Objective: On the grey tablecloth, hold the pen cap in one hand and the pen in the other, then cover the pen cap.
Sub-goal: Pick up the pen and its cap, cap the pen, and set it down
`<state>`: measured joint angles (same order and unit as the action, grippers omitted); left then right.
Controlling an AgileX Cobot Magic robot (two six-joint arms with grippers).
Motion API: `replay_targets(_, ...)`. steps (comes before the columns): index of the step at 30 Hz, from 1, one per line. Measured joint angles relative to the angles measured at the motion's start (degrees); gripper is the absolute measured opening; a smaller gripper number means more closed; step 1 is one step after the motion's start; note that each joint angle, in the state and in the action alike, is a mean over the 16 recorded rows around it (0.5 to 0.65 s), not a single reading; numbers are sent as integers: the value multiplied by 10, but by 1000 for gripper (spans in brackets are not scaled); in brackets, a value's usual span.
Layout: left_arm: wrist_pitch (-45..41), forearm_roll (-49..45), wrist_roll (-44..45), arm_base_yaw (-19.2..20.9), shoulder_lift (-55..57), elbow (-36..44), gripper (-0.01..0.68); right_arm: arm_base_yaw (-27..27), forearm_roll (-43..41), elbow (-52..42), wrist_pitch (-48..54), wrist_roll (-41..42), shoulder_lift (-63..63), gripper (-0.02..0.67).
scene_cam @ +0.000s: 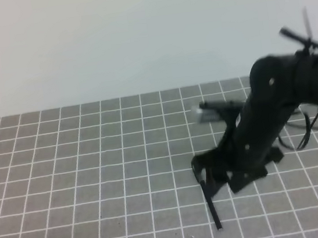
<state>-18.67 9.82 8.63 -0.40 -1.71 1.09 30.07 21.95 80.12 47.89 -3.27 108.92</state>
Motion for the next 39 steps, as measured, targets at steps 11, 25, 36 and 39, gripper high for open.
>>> replay_targets(11, 0, 0, 0, 0, 4, -3, 340, 0, -21, 24, 23, 46, -176, 57)
replay_targets(25, 0, 0, -1, 0, 4, -9, 340, 0, -81, 15, 36, 118, -285, -3)
replay_targets(36, 0, 0, -1, 0, 5, -11, 340, -8, -189, -138, -154, 191, -385, -3)
replay_targets(39, 0, 0, -1, 0, 5, -11, 340, -17, -202, -220, -241, 216, -437, -3)
